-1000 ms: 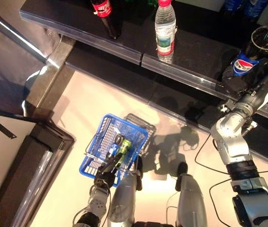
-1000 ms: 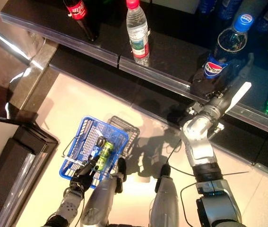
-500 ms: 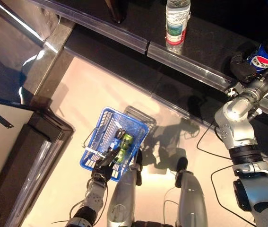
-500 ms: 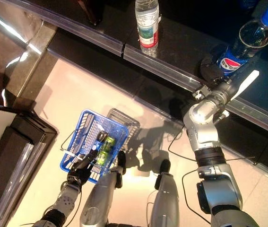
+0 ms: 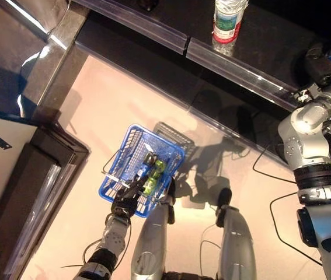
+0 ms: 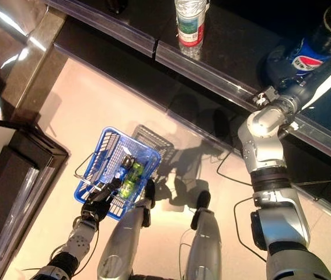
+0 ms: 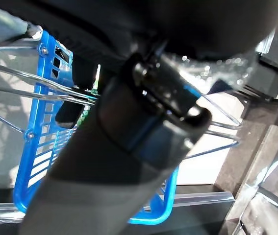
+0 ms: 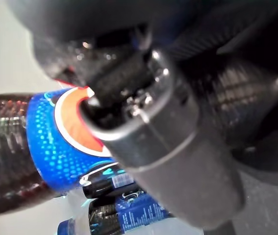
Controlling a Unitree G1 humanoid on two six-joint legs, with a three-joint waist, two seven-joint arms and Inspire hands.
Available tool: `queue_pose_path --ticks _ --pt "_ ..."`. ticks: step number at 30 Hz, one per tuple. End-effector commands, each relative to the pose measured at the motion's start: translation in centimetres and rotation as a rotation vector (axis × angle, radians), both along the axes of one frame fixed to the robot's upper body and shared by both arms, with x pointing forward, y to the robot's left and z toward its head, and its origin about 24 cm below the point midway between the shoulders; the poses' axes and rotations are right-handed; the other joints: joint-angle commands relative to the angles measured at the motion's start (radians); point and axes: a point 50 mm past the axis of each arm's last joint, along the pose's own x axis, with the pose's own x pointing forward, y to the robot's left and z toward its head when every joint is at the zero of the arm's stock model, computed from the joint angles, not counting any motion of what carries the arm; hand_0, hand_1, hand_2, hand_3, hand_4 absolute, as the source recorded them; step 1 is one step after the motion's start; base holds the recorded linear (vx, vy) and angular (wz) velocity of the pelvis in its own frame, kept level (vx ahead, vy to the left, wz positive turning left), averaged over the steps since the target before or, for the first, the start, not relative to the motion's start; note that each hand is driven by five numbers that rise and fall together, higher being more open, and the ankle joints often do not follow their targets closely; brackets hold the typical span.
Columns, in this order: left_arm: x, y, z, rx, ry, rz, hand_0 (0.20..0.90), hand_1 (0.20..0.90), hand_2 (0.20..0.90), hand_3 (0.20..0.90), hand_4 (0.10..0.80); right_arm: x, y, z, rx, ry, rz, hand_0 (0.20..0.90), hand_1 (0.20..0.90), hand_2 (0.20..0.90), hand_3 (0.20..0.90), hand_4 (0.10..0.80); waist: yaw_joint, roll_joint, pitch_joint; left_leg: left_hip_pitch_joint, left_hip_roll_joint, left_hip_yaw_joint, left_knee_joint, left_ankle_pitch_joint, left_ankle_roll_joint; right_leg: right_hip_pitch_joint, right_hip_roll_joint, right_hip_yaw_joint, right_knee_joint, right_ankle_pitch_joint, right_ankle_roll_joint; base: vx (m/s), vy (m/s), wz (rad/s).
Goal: Pick up the drink and place into the basket.
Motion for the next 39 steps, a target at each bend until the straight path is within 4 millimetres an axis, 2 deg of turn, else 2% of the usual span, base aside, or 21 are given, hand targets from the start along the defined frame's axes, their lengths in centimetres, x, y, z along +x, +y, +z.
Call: queue_pose_path --ticks 1,5,12,15,16,20,28,29,34,39 --pt "-2.5 2.3 -0.6 0.054 -0.023 0.018 0.300 0.300 0.300 0.200 0.100 -2.3 -1.4 7.1 -0.031 -0.297 -0.057 0.300 0.300 0.300 0.200 0.100 0.000 -0.042 -0.014 -0.045 -0.008 -0.009 0.133 -0.054 0.022 0.012 -0.003 0.008 -0.059 0.076 -0.028 0.000 0.000 0.00" --pt "-2.4 2.5 -0.5 0.049 -0.027 0.023 0.300 0.300 0.300 0.200 0.100 -2.5 -1.6 6.7 -0.041 -0.288 -0.050 0.300 0.300 0.300 0.200 0.100 -0.009 -0.044 -0.014 -0.055 -0.007 -0.010 0.197 -0.075 0.025 -0.008 -0.001 0.016 0.009 0.047 -0.040 -0.016 0.016 0.02" --pt "-2.6 2.8 -0.3 0.024 -0.061 0.043 0.300 0.300 0.300 0.200 0.100 -3.0 -1.7 6.3 -0.063 -0.300 -0.045 0.300 0.300 0.300 0.200 0.100 -0.019 -0.044 -0.014 -0.033 -0.006 -0.014 0.211 -0.077 0.023 0.011 -0.002 0.023 0.027 0.036 -0.047 -0.004 0.006 0.00" --pt "-2.1 3.0 0.8 0.017 -0.133 0.060 0.300 0.300 0.300 0.200 0.100 -4.0 -0.9 6.7 -0.155 -0.340 -0.048 0.300 0.300 0.300 0.200 0.100 -0.027 -0.044 -0.014 -0.015 -0.002 -0.011 0.211 -0.069 0.021 0.025 0.001 0.025 0.035 0.031 -0.050 -0.034 0.019 -0.01" --pt "-1.9 3.2 1.3 0.022 -0.160 0.061 0.300 0.300 0.300 0.200 0.100 -4.8 -0.2 7.1 -0.242 -0.360 -0.055 0.300 0.300 0.300 0.200 0.100 -0.033 -0.047 -0.014 -0.001 0.003 -0.008 0.213 -0.065 0.019 0.040 0.005 0.024 0.041 0.025 -0.054 -0.046 0.012 -0.01" --pt "-1.9 3.9 2.0 0.016 -0.205 0.082 0.300 0.300 0.300 0.200 0.100 -6.3 1.2 7.4 -0.373 -0.394 -0.013 0.300 0.300 0.300 0.200 0.100 -0.049 -0.051 -0.014 0.030 0.017 -0.005 0.227 -0.045 0.007 0.082 0.012 0.026 0.052 0.009 -0.064 0.008 0.013 -0.02" --pt "-2.5 4.6 3.5 0.025 -0.307 0.096 0.300 0.300 0.300 0.200 0.100 -8.4 3.2 4.7 -0.544 -0.400 0.151 0.300 0.300 0.300 0.200 0.100 -0.070 -0.058 -0.046 0.099 0.038 0.001 0.218 0.006 -0.015 0.182 0.020 0.023 0.033 -0.010 -0.082 0.047 0.020 0.00" --pt "-2.6 4.7 4.1 0.033 -0.346 0.086 0.300 0.300 0.300 0.200 0.100 -9.0 4.1 3.8 -0.571 -0.403 0.225 0.300 0.300 0.300 0.200 0.100 -0.072 -0.063 -0.062 0.119 0.047 0.003 0.202 0.026 -0.021 0.213 0.025 0.019 0.015 -0.007 -0.087 0.043 -0.008 0.00" --pt "-2.7 4.4 5.7 0.065 -0.431 0.040 0.300 0.300 0.300 0.200 0.100 -9.7 6.6 1.8 -0.590 -0.385 0.468 0.300 0.300 0.300 0.200 0.100 -0.072 -0.070 -0.104 0.174 0.059 0.002 0.163 0.057 -0.035 0.290 0.038 0.013 -0.028 -0.008 -0.094 0.085 -0.002 -0.04" --pt "-2.6 3.7 7.4 0.103 -0.499 -0.003 0.300 0.300 0.300 0.200 0.100 -10.2 8.8 0.3 -0.588 -0.363 0.666 0.300 0.300 0.300 0.200 0.100 -0.061 -0.077 -0.143 0.227 0.055 -0.003 0.117 0.066 -0.037 0.356 0.045 0.007 -0.074 -0.003 -0.093 0.079 0.000 -0.01"
